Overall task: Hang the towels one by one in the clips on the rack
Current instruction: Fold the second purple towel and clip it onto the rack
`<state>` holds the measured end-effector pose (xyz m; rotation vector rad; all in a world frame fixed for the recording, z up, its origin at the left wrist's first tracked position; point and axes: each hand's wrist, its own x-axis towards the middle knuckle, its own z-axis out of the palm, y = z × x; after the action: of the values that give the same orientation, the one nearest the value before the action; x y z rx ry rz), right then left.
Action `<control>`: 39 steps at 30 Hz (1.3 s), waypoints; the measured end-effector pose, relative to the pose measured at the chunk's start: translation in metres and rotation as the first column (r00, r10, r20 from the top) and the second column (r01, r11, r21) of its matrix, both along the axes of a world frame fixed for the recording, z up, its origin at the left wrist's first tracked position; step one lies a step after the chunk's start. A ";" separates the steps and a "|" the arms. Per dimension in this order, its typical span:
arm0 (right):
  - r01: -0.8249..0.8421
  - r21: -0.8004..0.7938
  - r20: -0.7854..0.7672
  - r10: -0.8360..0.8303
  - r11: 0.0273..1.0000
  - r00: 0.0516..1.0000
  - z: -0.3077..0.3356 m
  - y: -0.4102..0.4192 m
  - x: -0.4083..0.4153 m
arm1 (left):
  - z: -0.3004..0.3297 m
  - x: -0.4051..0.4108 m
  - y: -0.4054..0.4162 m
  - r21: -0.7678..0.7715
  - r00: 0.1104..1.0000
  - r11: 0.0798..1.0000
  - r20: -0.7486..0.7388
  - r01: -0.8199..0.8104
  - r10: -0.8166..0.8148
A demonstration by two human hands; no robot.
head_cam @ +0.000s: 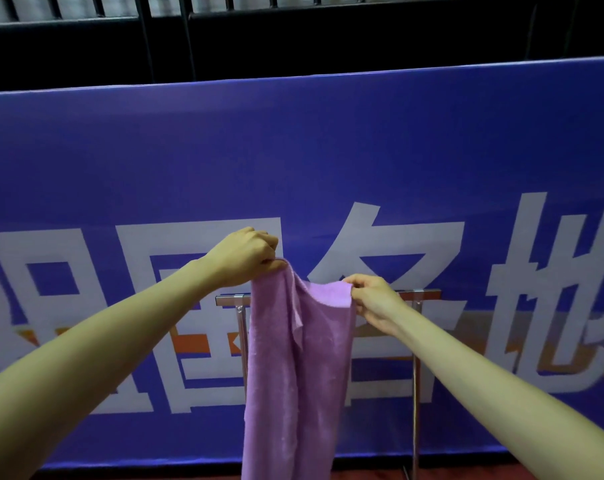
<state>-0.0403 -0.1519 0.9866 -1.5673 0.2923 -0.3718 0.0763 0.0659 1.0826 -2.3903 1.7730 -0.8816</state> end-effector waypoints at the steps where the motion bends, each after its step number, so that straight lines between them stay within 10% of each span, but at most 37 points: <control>1: -0.014 0.012 0.000 0.014 1.000 1.000 0.000 0.001 0.002 | 0.001 0.001 0.001 -0.002 1.000 1.000 -0.002 -0.007 0.007; 18: 0.319 -0.349 0.394 -0.170 0.881 0.903 0.005 0.018 -0.001 | 0.003 -0.004 0.013 -0.147 0.989 0.988 -0.142 -0.050 0.029; 30: -0.095 -0.505 0.157 0.199 0.858 0.967 -0.003 0.046 0.002 | 0.003 -0.002 0.009 -0.265 0.973 0.960 -0.228 -0.089 0.027; 39: -0.013 -0.650 0.129 0.127 0.760 0.983 -0.008 0.054 0.005 | -0.008 0.004 0.016 -0.245 0.961 0.957 -0.262 -0.157 0.091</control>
<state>-0.0349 -0.0977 0.9791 -2.2099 -0.0459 -0.5830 0.0802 0.0822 1.0748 -2.8609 1.6436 -0.8872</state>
